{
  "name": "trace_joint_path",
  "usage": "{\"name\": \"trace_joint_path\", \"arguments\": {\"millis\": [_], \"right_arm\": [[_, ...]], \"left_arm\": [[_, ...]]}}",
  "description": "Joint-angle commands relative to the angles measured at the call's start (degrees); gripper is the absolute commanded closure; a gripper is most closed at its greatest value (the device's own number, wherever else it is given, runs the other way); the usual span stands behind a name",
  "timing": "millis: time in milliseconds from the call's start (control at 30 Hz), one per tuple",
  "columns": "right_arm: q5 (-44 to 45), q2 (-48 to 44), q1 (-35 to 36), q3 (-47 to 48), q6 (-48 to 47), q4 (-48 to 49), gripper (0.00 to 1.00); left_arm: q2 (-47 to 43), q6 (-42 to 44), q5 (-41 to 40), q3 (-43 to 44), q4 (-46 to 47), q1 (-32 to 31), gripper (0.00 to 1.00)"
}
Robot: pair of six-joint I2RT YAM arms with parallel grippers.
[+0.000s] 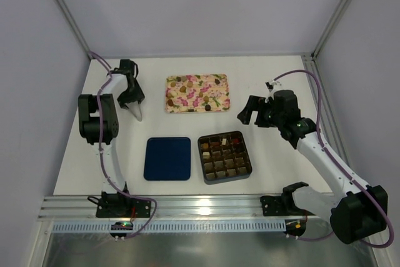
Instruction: Pack the chocolate
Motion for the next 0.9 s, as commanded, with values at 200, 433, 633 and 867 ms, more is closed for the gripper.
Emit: {"name": "trace_joint_path", "arguments": {"millis": [200, 433, 633, 867], "right_arm": [[-0.97, -1.64, -0.14, -1.0, -0.28, 2.25, 0.0], [-0.79, -1.47, -0.23, -1.17, -0.55, 1.99, 0.0], [-0.61, -1.73, -0.23, -1.17, -0.55, 1.46, 0.0], [-0.97, -2.35, 0.73, -0.65, -0.81, 0.59, 0.0]], "left_arm": [[1.18, 0.21, 1.3, 2.54, 1.69, 1.49, 0.13], [-2.94, 1.26, 2.0, 2.28, 1.78, 1.59, 0.03], [-12.16, 0.47, 4.29, -1.05, 1.78, 1.5, 0.03], [-28.75, -1.28, 7.01, -14.58, 0.81, -1.29, 0.09]]}}
